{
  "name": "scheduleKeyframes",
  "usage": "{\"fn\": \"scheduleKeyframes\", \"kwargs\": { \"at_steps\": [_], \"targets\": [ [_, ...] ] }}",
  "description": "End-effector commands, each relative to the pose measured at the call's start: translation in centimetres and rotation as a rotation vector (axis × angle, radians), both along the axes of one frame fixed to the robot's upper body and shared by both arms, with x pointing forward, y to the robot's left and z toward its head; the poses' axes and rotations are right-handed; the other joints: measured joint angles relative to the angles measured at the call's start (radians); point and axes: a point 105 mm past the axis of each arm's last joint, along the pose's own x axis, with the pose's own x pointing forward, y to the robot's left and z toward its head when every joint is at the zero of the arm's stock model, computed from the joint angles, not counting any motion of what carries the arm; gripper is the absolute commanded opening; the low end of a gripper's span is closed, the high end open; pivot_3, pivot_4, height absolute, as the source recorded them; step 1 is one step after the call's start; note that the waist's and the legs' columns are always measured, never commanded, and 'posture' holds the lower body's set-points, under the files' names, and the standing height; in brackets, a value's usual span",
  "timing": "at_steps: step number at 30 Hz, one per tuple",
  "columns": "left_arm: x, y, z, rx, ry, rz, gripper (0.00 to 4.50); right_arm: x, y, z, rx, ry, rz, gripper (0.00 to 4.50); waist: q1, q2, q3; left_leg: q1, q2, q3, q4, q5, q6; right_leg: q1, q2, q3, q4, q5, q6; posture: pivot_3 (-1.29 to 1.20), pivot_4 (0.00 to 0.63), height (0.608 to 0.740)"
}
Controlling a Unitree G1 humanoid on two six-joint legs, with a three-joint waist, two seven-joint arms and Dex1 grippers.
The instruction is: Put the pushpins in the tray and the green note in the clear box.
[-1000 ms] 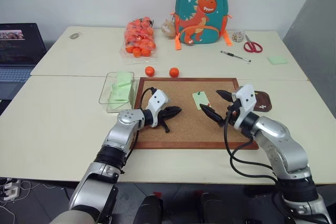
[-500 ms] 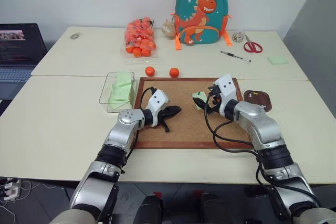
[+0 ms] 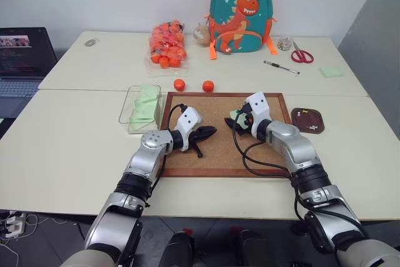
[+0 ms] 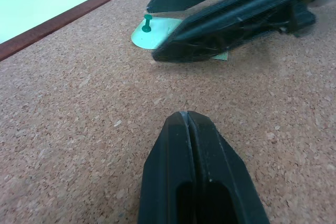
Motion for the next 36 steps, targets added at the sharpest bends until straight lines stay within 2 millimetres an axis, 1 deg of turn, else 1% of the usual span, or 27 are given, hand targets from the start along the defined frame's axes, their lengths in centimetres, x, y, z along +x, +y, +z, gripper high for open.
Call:
{"fn": "scheduleKeyframes", "kwargs": {
  "at_steps": [1, 5, 8, 9, 12, 17, 21, 29, 36],
  "targets": [
    [-0.4, -0.4, -0.1, 0.003, -0.004, -0.017, 0.00, 0.6, 0.1, 1.9, 0.030, -0.063, -0.007, 3.22, 0.000, 0.000, 0.000, 0.000, 0.000, 0.000, 0.000, 0.000, 0.000, 0.000, 0.000, 0.000, 0.000, 0.000, 0.000, 0.00, 0.150, 0.740],
    [-0.4, -0.4, -0.2, 0.004, -0.002, -0.016, 0.00, 0.9, 0.1, 1.9, 0.032, -0.060, -0.020, 2.34, -0.001, 0.000, 0.000, 0.000, 0.000, 0.000, 0.000, 0.000, 0.000, 0.000, 0.000, 0.000, 0.000, 0.000, 0.000, 0.00, 0.150, 0.740],
    [-0.5, -0.4, -0.2, 0.004, -0.001, -0.017, 0.00, 1.0, 0.0, 1.8, 0.030, -0.059, -0.028, 1.89, -0.001, 0.000, 0.000, 0.000, 0.000, 0.000, 0.000, 0.000, 0.000, 0.000, 0.000, 0.000, 0.000, 0.000, 0.000, 0.00, 0.150, 0.740],
    [-0.5, -0.4, -0.2, 0.004, -0.001, -0.016, 0.00, 1.0, 0.0, 1.8, 0.030, -0.059, -0.029, 1.63, -0.001, 0.000, 0.000, 0.000, 0.000, 0.000, 0.000, 0.000, 0.000, 0.000, 0.000, 0.000, 0.000, 0.000, 0.000, 0.00, 0.150, 0.740],
    [-0.6, -0.3, -0.2, 0.005, 0.000, -0.016, 0.00, 1.0, -0.1, 1.7, 0.027, -0.059, -0.030, 1.07, -0.001, 0.000, 0.000, 0.000, 0.000, 0.000, 0.000, 0.000, 0.000, 0.000, 0.000, 0.000, 0.000, 0.000, 0.000, 0.00, 0.150, 0.740],
    [-0.7, -0.3, -0.3, 0.005, 0.001, -0.016, 0.00, 1.0, -0.1, 1.5, 0.022, -0.060, -0.033, 0.03, -0.002, 0.000, 0.000, 0.000, 0.000, 0.000, -0.001, 0.000, 0.000, -0.001, 0.000, 0.000, 0.000, 0.000, 0.000, 0.00, 0.150, 0.740],
    [-0.7, -0.3, -0.3, 0.007, 0.002, -0.018, 0.00, 1.0, 0.0, 2.0, 0.020, -0.082, -0.030, 0.01, -0.003, 0.000, 0.000, 0.000, 0.000, 0.000, -0.001, 0.000, 0.000, -0.001, 0.000, 0.000, 0.000, 0.000, 0.000, 0.00, 0.150, 0.740],
    [-1.0, -0.3, -0.7, 0.013, 0.015, -0.022, 0.00, 0.5, 1.2, 4.5, 0.064, -0.164, 0.008, 0.01, -0.006, 0.000, 0.000, 0.000, 0.000, 0.000, -0.001, 0.000, 0.000, -0.001, 0.000, 0.000, 0.000, 0.000, 0.000, 0.00, 0.150, 0.740],
    [-1.2, -0.3, -0.9, 0.021, 0.026, -0.030, 0.00, -0.1, 1.7, 6.0, 0.113, -0.191, 0.020, 0.01, -0.010, 0.000, 0.000, -0.001, 0.001, 0.000, -0.001, 0.000, 0.000, -0.004, 0.000, 0.001, 0.002, 0.000, 0.000, 0.00, 0.150, 0.740]
  ]
}}
